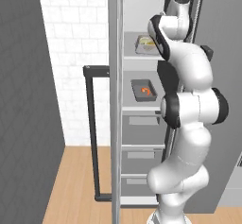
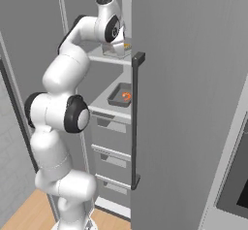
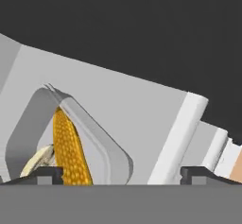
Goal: Take the meat container that has the shrimp and place it on the second highest rack of the freezer. Then take the vegetable container that has the mushroom and corn and place it on the highest rack of the freezer.
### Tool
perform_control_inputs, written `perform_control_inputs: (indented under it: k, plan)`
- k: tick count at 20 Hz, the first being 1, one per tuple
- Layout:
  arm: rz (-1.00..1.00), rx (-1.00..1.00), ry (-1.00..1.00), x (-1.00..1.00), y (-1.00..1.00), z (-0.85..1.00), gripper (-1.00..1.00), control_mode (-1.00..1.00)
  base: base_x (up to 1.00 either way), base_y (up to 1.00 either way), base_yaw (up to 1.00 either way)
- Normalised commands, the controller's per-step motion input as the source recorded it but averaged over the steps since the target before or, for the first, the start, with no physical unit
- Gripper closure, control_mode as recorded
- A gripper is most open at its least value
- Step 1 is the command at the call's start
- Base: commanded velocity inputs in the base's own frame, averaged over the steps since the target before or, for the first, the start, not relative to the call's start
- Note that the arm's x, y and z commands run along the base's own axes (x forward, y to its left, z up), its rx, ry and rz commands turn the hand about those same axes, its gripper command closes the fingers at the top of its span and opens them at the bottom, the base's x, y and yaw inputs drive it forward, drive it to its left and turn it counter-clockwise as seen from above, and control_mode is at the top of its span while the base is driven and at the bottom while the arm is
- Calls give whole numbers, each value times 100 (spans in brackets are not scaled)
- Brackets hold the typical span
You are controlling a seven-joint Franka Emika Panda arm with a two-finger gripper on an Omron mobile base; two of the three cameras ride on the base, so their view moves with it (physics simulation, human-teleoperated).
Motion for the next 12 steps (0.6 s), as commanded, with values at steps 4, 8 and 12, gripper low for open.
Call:
perform_control_inputs:
  k: [4,8,12]
  plan:
    - [12,0,-2,-100,0,9,-100,-100,0,0,0]
    - [20,-2,-1,-100,0,0,-100,-100,0,0,0]
    - [35,-16,0,-100,3,-5,-100,-100,0,0,0]
